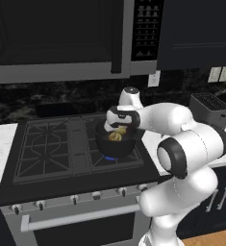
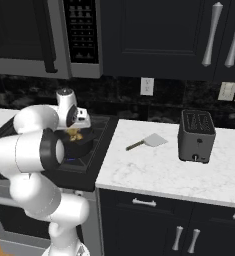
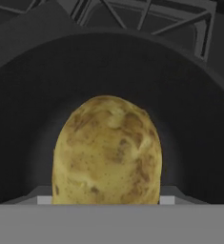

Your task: Put the onion and potato in the pot. Retrieve the spatula and lightly stir the vegetables in the pot.

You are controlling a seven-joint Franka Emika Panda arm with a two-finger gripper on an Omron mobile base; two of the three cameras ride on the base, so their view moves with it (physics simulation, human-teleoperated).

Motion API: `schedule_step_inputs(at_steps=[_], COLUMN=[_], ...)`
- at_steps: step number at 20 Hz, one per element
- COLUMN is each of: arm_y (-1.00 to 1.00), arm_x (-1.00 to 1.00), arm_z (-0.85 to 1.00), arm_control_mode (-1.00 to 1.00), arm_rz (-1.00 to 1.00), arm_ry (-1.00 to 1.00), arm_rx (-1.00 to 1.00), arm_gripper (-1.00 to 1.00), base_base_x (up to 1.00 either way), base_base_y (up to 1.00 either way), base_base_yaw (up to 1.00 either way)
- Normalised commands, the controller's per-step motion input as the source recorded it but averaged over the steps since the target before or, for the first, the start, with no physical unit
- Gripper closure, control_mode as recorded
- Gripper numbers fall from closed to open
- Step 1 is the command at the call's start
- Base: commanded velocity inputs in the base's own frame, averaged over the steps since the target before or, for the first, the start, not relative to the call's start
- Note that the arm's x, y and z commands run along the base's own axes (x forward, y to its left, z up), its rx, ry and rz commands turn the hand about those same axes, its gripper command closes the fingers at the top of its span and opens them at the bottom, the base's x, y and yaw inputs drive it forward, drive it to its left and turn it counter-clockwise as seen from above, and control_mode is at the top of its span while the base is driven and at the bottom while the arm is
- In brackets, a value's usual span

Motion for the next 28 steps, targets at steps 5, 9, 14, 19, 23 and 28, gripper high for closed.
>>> schedule_step_inputs(at_steps=[5, 9, 14, 19, 23, 28], arm_y=[0.21, 0.07, 0.0, 0.0, -0.05, -0.3], arm_x=[0.0, 0.0, 0.0, -0.16, -0.23, -0.11], arm_z=[-0.17, -0.13, -0.01, 0.0, 0.05, 0.4], arm_control_mode=[-1.0, -1.0, -1.0, -1.0, -1.0, -1.0], arm_rz=[-0.02, -0.01, -0.02, 0.0, -0.02, -0.04], arm_ry=[0.01, 0.02, 0.0, 0.0, -0.01, -0.01], arm_rx=[0.0, 0.0, 0.0, 0.0, 0.0, 0.06], arm_gripper=[1.0, 1.0, -1.0, -1.0, -1.0, -1.0], base_base_x=[0.0, 0.0, 0.0, 0.0, 0.0, 0.0], base_base_y=[0.0, 0.0, 0.0, 0.0, 0.0, 0.0], base_base_yaw=[0.0, 0.0, 0.0, 0.0, 0.0, 0.0])
